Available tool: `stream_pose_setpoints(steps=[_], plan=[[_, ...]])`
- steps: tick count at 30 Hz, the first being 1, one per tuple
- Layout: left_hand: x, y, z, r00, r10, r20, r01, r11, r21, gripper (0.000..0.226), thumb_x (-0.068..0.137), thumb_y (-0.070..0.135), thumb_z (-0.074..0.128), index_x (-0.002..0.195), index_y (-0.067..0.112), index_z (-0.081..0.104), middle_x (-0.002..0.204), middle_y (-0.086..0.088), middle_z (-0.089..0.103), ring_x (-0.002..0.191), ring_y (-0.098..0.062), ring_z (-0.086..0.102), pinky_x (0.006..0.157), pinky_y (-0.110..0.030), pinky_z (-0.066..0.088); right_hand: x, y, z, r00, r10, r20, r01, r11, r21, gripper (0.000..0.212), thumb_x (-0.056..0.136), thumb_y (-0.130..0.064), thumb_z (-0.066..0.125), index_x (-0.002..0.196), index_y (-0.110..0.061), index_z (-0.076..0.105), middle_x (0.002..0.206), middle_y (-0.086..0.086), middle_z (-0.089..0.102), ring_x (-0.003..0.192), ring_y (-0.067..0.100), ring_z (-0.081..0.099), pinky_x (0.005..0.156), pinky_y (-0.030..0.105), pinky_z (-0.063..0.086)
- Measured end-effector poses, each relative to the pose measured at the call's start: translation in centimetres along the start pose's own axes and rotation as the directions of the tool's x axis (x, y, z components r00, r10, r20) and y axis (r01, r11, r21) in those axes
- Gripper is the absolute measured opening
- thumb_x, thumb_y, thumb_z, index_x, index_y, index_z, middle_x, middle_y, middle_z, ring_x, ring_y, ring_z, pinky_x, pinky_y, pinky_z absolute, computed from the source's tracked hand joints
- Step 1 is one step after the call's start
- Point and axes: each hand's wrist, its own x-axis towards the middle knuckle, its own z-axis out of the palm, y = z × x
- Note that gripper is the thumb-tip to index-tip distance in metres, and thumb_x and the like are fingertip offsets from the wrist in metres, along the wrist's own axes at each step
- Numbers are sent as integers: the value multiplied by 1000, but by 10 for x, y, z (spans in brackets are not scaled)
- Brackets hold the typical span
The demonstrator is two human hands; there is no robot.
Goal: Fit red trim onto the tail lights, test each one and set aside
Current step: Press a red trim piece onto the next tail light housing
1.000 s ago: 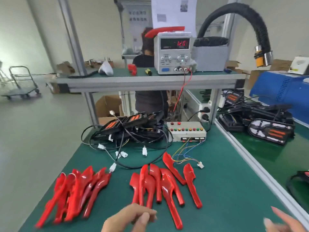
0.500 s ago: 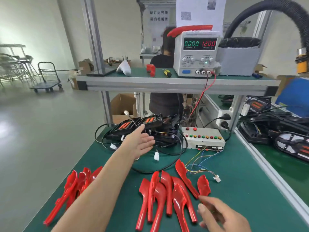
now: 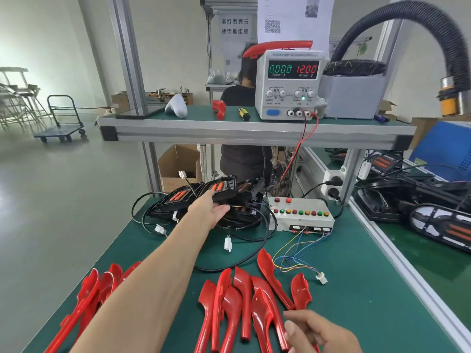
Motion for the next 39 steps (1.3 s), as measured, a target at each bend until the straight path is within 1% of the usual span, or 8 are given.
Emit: stream_pose_setpoints(steps=[10, 16, 23, 28, 30, 33, 36, 39], plan=[[-3, 0, -14, 1000, -15, 8, 15, 1000, 13, 41, 99, 22, 66, 120, -13, 57, 119, -30, 66, 107, -39, 70, 76, -38, 59, 0, -3, 6, 995, 36, 89, -36, 999, -4, 27, 79, -19, 84, 79, -45, 78, 61, -7, 71, 48, 3, 57, 55, 13, 43], [-6, 2, -18, 1000, 7, 11, -7, 1000, -6, 41, 97, 20, 69, 120, -12, 58, 118, -30, 67, 105, -40, 70, 79, -40, 59, 9, -4, 8, 992, 51, 117, -57, 997, 44, 34, 83, -18, 81, 81, -52, 75, 67, -1, 74, 59, 19, 70, 65, 24, 55], [-38, -7, -28, 997, 62, 40, -64, 996, 63, 37, 94, 23, 71, 113, -9, 64, 107, -26, 73, 90, -34, 75, 61, -34, 62, 13, -7, 4, 989, 35, 146, -35, 999, 0, 31, 85, -22, 79, 83, -53, 73, 70, -8, 75, 61, 6, 70, 64, 12, 49], [-85, -26, -46, 975, 212, 67, -221, 956, 193, 38, 93, 30, 70, 104, -6, 71, 89, -20, 78, 80, -28, 78, 59, -27, 60, 37, -19, -6, 998, -59, 24, 58, 997, 48, 24, 88, -18, 77, 94, -42, 77, 91, -24, 75, 87, -5, 70, 79, 6, 47], [-107, -37, -53, 959, 263, 104, -278, 946, 168, 37, 94, 28, 69, 104, -8, 70, 89, -22, 77, 82, -30, 78, 60, -26, 61, 56, -32, -10, 998, -50, 40, 43, 985, 166, 15, 93, -34, 71, 106, -39, 74, 104, -25, 74, 100, -6, 69, 88, 12, 49], [-138, -62, -57, 935, 319, 155, -340, 930, 137, 33, 95, 25, 68, 100, -8, 71, 90, -24, 77, 84, -32, 77, 67, -27, 63, 84, -54, -8, 992, -32, 122, -3, 962, 274, 56, 81, -66, 61, 130, -39, 63, 122, -27, 68, 111, -3, 67, 96, 27, 54], [-159, -87, -54, 919, 340, 199, -367, 922, 121, 31, 94, 25, 67, 96, -6, 73, 90, -23, 77, 87, -32, 77, 74, -29, 64, 101, -74, 6, 976, -64, 208, -27, 913, 407, 72, 79, -70, 57, 143, -36, 51, 137, -16, 63, 118, 7, 66, 102, 46, 54], [-172, -101, -52, 917, 334, 217, -361, 928, 97, 28, 94, 26, 66, 96, -1, 75, 92, -19, 78, 89, -29, 77, 71, -23, 60, 105, -72, 15, 986, -34, 163, -42, 897, 440, 73, 84, -71, 54, 142, -28, 52, 136, -7, 65, 127, 16, 61, 108, 51, 49]])
